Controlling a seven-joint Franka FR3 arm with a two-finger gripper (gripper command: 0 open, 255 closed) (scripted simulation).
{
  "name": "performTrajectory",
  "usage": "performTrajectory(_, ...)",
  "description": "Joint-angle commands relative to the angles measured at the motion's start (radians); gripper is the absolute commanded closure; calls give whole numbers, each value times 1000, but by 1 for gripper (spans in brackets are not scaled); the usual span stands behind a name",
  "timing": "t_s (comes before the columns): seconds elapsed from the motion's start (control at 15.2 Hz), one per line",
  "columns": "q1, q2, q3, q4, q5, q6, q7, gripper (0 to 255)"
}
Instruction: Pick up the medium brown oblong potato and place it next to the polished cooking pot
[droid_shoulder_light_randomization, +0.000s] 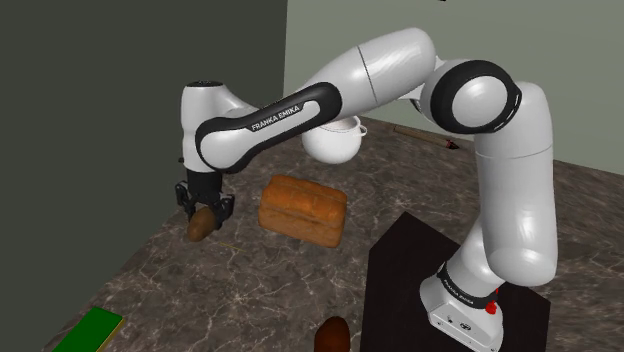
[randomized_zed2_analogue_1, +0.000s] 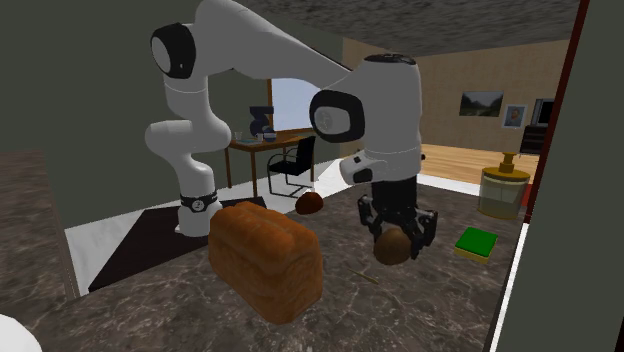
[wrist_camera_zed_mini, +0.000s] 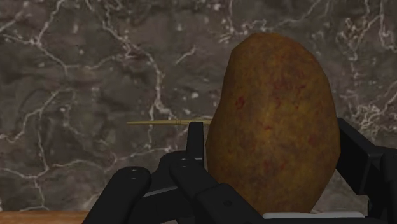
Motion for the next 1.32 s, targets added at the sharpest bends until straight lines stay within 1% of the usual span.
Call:
performTrajectory(0.0,-2,-10,2,12,4,-23,0,255)
performTrajectory(0.66,-9,-63,15,73,20,-131,7,255)
performTrajectory(1.25,-10,-93,22,151,29,-237,16,255)
